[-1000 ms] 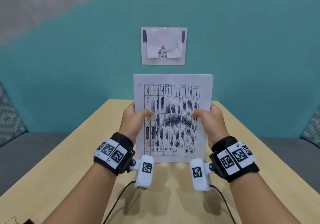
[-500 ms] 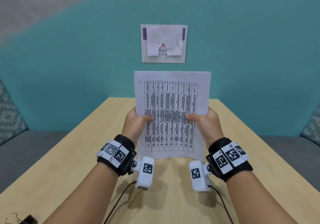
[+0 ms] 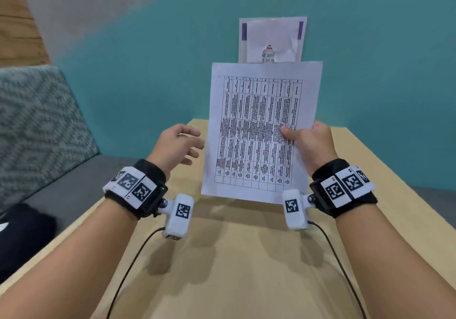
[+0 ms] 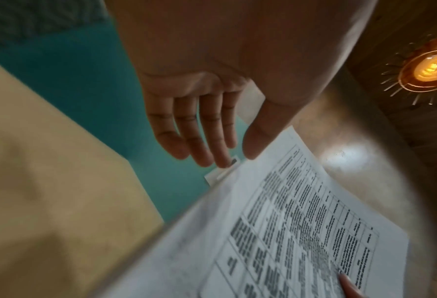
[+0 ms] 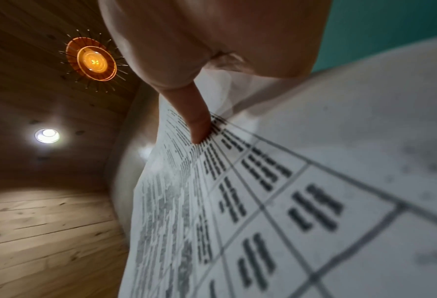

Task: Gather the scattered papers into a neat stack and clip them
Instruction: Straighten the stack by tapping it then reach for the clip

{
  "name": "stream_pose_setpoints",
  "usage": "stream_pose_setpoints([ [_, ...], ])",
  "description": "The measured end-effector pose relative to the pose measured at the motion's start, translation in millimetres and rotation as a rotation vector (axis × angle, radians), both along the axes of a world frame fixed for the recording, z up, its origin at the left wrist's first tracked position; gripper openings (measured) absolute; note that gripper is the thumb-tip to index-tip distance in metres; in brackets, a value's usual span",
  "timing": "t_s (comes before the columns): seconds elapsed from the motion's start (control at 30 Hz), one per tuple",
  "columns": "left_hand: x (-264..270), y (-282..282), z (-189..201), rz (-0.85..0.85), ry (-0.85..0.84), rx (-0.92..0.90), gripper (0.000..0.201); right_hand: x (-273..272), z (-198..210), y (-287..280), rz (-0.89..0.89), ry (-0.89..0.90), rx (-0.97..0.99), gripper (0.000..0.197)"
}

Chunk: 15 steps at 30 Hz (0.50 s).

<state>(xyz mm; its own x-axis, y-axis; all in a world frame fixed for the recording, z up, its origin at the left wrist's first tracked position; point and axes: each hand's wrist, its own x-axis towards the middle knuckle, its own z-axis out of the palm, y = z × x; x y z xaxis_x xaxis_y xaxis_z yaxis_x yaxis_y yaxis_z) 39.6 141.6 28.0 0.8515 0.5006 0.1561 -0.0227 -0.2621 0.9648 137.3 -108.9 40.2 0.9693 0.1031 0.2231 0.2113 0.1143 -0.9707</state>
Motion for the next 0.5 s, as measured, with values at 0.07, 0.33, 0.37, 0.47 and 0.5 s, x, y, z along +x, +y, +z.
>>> stream_pose_setpoints([
  [0.07,-34.5,21.2,-0.5,0.046,0.069,0.103,0.011,-15.1,1.6,9.8,0.049,0.002,-0.039,0.021],
  [0.33,-146.9,80.6,-29.0,0.113,0.581,0.564,0.009,-41.8,-11.1,45.1,0.139,-0.011,-0.051,0.02],
  [0.37,-153.9,83.1,-33.5,0.113,0.658,0.609,0.013,-41.0,-12.9,46.7,0.148,-0.006,-0.05,0.017],
  [0.47,-161.1,86.5,-43.4,0.132,0.807,0.668,0.032,-41.5,-17.2,49.5,0.176,0.003,-0.024,0.02],
  [0.5,-160.8,85.8,-44.6,0.145,0.837,0.685,0.036,-41.4,-19.1,49.5,0.184,0.002,-0.027,0.018],
])
